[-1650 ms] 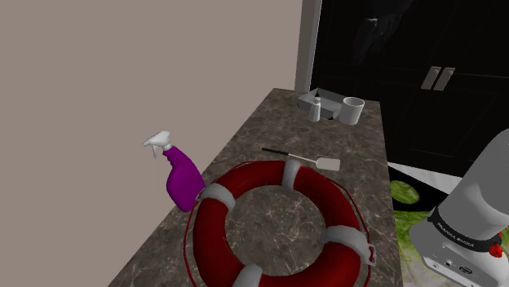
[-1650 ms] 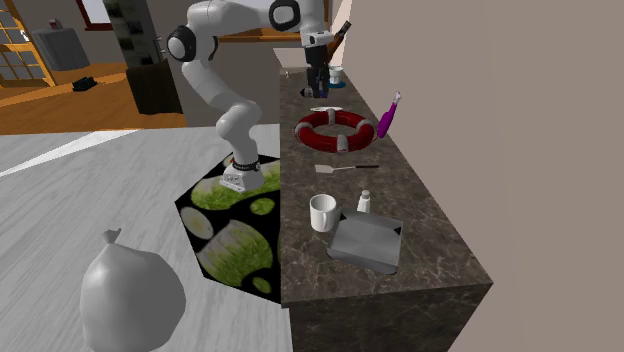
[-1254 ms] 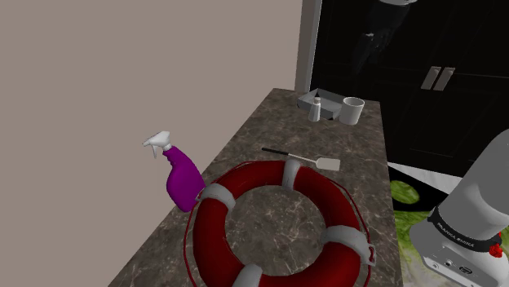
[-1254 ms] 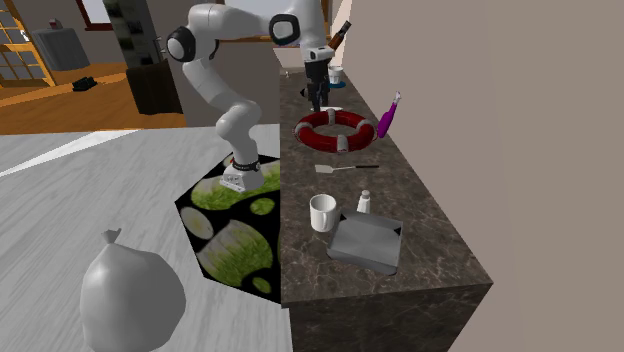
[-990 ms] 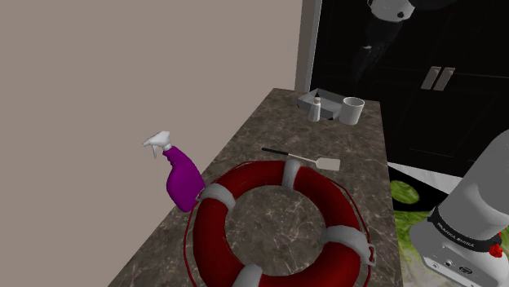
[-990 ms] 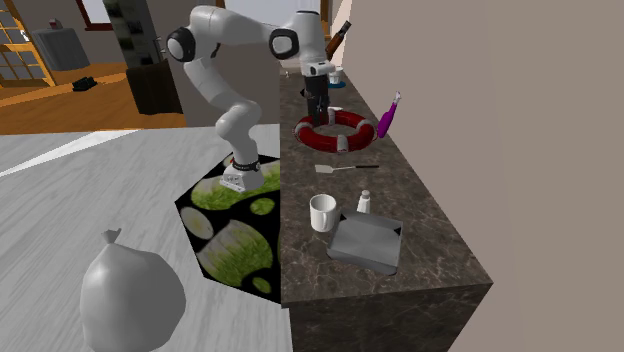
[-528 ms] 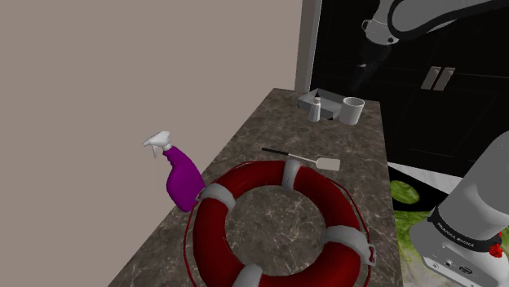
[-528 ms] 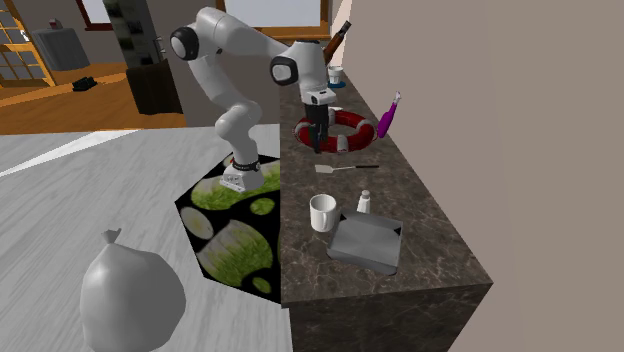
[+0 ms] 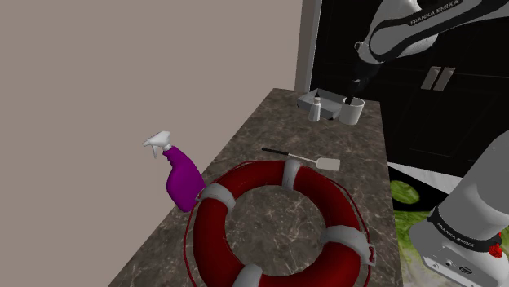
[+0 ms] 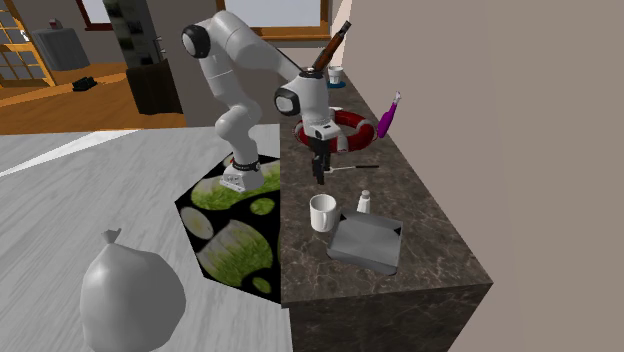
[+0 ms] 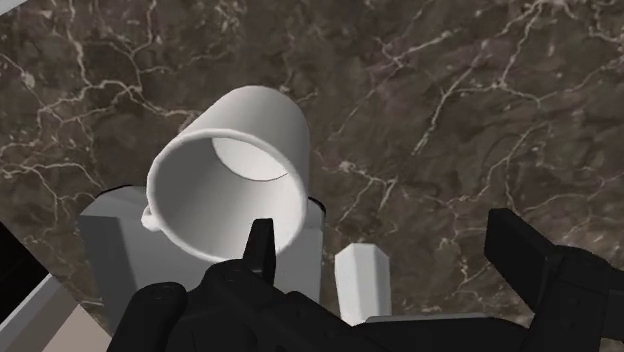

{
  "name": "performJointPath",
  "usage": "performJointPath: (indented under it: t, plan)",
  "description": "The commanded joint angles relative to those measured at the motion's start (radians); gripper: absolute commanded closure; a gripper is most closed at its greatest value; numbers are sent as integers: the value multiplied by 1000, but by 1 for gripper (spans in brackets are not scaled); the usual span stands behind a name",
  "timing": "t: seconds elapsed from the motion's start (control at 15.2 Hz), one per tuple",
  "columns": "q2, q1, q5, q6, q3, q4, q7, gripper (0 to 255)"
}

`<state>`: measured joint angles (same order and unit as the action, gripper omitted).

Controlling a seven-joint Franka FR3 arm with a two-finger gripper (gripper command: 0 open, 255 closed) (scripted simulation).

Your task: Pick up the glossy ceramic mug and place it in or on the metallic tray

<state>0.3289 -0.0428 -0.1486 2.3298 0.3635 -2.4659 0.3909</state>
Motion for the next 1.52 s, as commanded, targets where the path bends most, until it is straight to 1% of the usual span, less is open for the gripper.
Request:
performJointPath:
  t: [0.0,0.13,0.2,0.66,1.19,1.25,1.45]
  plan:
    - [-71,4,26,53,42,16,65,0]
    - [-147,13,67,99,79,39,132,0]
    - [-148,12,68,100,78,40,134,0]
    - [-243,25,126,207,93,20,176,0]
    - [-243,25,126,207,93,19,175,0]
    - [-243,25,126,207,93,19,175,255]
    - [-243,25,126,207,93,19,175,255]
